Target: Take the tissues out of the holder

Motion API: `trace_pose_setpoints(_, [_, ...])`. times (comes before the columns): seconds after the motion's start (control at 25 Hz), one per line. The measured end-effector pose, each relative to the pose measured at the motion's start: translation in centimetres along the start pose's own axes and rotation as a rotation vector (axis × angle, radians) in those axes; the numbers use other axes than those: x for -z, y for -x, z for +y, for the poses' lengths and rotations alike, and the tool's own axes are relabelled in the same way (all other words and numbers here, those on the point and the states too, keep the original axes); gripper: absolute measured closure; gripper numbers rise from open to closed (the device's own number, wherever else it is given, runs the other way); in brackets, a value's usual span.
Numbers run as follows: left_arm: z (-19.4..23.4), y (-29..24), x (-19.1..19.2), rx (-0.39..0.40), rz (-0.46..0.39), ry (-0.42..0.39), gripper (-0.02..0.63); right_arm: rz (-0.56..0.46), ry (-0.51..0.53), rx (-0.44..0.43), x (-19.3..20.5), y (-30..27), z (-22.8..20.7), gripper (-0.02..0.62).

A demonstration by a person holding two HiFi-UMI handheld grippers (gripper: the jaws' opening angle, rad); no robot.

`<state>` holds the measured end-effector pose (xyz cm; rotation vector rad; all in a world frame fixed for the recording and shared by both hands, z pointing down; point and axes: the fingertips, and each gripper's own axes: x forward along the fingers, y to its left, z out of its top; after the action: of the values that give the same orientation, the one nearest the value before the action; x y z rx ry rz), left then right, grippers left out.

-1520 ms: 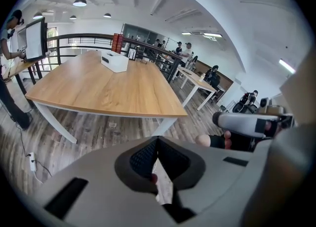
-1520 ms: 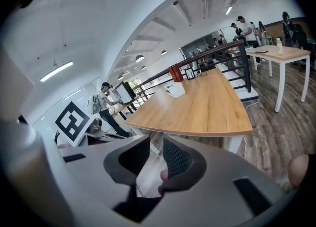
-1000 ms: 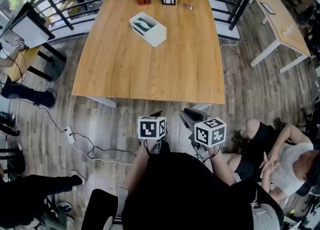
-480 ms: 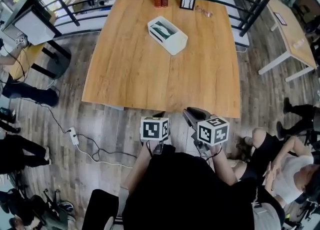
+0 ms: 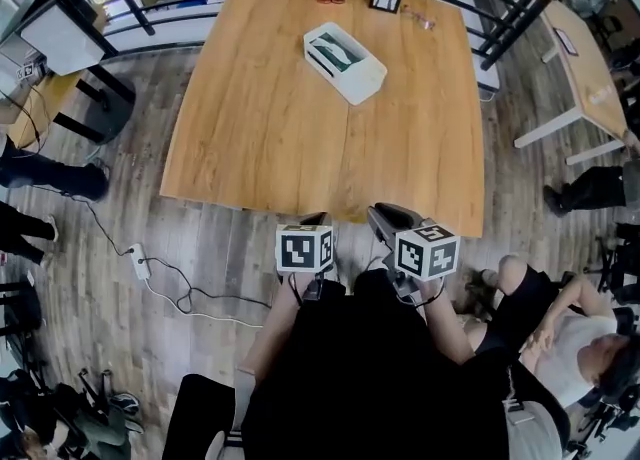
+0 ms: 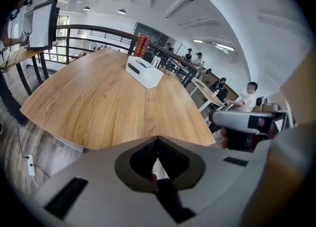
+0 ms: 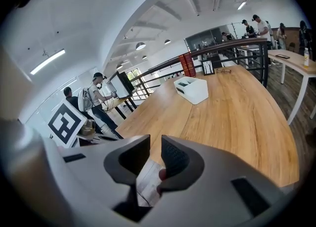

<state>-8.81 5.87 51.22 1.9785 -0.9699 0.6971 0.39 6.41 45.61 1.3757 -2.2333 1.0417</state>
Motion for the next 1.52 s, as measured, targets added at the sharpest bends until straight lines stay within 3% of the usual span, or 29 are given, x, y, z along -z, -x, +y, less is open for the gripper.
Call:
trace_pose_setpoints(0.32, [0.2, -1.6, -1.8, -0.006, 0.001, -0.002, 0.595, -0.006, -0.002, -0.006, -1.7, -1.2, -1.5, 0.517])
trace_pose_setpoints(0.76, [-0.5, -5.6, -6.1, -0.037, 0.018, 0.000, 0.595, -0.032, 0.014, -0.094, -6.3, -3.4, -5.5, 0.517])
trace_pose_setpoints(1.28, [-1.7, -10.3, -13.0, -0.131, -0.027, 0.066, 0.595, 0.001, 0.071, -0.188, -13.4, -6.4, -11.8, 0.517])
trace_pose_setpoints(1.52, [-1.6, -10.9, -14.5, -0.168, -0.044, 0.105, 0.595, 0.007, 0.088, -0.235, -15.6, -7.8, -13.0, 0.512])
